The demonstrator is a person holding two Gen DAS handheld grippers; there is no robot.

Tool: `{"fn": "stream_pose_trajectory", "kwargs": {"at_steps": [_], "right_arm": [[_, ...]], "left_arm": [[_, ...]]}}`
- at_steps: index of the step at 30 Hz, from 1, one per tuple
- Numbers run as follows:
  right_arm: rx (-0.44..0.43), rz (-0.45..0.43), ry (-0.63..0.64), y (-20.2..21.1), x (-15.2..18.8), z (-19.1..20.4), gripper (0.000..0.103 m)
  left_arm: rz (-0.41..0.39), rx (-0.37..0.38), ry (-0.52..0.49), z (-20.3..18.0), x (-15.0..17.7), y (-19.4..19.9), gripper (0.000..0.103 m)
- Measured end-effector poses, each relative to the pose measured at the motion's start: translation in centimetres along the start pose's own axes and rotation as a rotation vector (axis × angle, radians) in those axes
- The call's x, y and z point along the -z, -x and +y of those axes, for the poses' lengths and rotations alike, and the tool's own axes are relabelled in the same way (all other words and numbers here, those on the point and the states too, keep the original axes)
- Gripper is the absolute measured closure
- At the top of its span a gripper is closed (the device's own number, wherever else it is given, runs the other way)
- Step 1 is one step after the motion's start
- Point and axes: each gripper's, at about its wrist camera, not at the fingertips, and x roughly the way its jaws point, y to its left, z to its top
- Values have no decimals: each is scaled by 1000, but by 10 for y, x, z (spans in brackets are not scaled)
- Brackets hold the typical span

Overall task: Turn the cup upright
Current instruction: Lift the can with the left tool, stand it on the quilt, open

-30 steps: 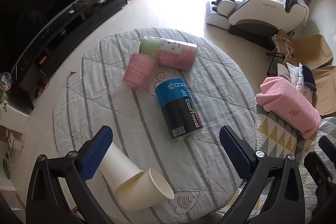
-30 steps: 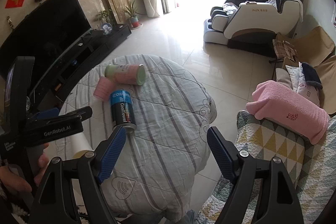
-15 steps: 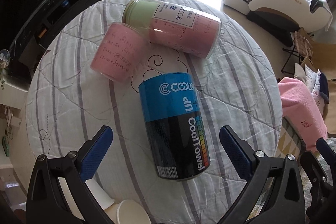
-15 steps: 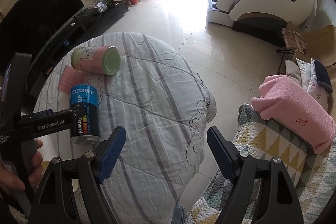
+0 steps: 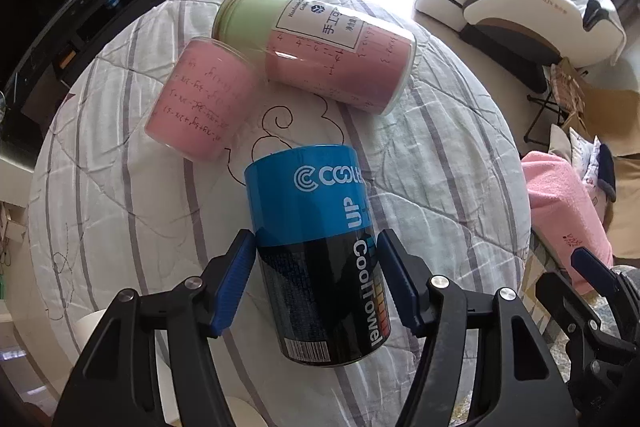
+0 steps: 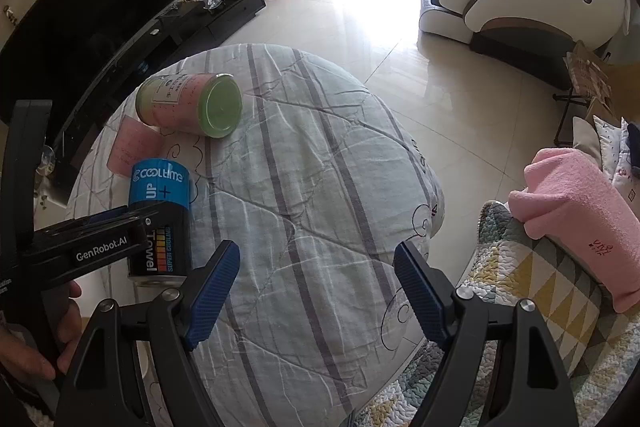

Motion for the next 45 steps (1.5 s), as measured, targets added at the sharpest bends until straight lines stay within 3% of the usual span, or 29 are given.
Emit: {"fn": "stream_pose_trajectory", "kwargs": {"at_steps": [4,17,21,25,27,29,33,40,45], "right_arm": [[-3,-12,-15,5,0,-1,22],[-4,-11,-114,19,26,-5,22],[3,-15,-143,23,36,-7,22],[23,-24,-169,29,43,-13,22],[29,-19,-183,28,45,-17,22],[29,-14,-201,28,46,-19,22],[32,-31,-219,31,47,-24,22],[18,-46,-230,41,45,-25,22],[10,-45,-231,44,51,-26,22]], "left_arm": [[10,9,-46,-7,5,8,39],[42,-13,-369,-46,39,20,41],[92,11,-376,-53,34,0,40],[68,-17,-420,-63,38,-2,37],[105,-58,-424,-63,41,-14,32],[155,-52,-397,-58,46,-24,32],[174,-5,-349,-51,51,-15,33],[169,-5,-392,-67,59,8,33],[209,-19,-415,-74,70,-10,31]]}}
